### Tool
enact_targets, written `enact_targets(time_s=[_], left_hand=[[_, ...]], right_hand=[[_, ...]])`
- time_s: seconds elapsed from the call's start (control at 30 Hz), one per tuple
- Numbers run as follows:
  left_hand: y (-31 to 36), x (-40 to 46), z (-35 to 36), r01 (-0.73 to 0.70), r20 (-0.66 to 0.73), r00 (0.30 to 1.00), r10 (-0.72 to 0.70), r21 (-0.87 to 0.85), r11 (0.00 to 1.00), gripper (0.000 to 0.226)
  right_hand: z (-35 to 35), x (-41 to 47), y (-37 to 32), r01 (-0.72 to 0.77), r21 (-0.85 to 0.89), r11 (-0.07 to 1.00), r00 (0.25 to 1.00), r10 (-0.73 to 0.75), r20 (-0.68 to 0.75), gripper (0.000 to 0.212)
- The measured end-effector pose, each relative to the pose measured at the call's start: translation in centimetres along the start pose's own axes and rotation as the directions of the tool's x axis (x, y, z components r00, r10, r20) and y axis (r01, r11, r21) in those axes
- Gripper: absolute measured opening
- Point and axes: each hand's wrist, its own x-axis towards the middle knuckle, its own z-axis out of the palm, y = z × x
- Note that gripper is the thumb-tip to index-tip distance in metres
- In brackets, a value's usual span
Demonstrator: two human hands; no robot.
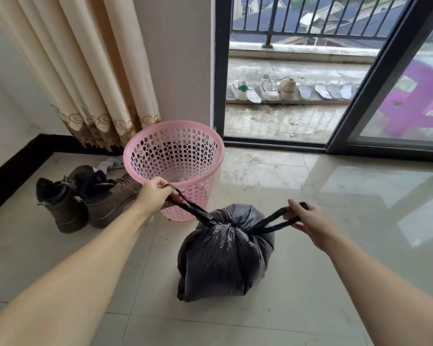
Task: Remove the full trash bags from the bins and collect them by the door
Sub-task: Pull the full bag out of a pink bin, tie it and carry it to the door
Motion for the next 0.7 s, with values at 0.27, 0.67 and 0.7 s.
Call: enact_targets(time_s=[0.27,0.67,0.7], left_hand=[[6.0,-3.6,7.0,-0.379,0.566,0.82,0.087,0.422,0.824,0.039],[5.0,-3.4,7.0,-0.27,0.732,0.676,-0.079,0.346,0.898,0.029],[4.7,-3.2,7.1,-0.24,0.704,0.708,-0.053,0.31,0.92,0.034]], right_hand=[[6.1,-2.2,-6.2,0.02,0.09,0.996,0.799,-0.07,0.598,0.056],[7.3,-3.9,-7.9,0.458,-0.526,0.717,0.798,-0.07,0.599,0.031],[7.0,-3.6,-7.7,0.436,-0.492,0.754,0.815,-0.098,0.572,0.029]])
